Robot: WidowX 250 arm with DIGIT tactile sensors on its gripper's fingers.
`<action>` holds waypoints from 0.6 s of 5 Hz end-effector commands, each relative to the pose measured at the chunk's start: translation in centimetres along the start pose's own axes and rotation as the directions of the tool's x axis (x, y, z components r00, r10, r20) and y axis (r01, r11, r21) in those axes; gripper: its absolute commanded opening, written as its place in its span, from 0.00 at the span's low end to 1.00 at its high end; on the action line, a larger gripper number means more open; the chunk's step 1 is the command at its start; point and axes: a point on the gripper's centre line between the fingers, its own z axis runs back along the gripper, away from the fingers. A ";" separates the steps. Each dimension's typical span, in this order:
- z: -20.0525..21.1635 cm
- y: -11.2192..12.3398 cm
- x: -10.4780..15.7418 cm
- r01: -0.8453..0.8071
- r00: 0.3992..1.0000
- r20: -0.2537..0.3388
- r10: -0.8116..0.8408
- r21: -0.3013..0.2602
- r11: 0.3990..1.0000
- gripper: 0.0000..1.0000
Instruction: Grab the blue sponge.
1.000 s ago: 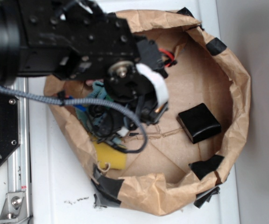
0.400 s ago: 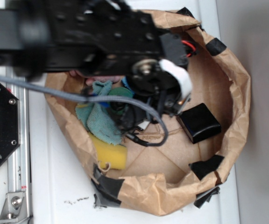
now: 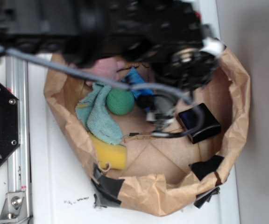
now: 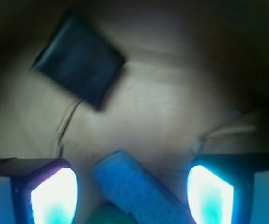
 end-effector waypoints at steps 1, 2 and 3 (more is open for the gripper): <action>-1.4 2.2 0.5 -0.492 0.870 0.000 0.493 0.045 0.869 1.00; -2.6 2.4 -1.4 -0.692 0.721 0.006 0.693 0.044 0.720 1.00; -4.8 1.8 -2.5 -0.850 0.526 0.002 0.851 0.017 0.526 1.00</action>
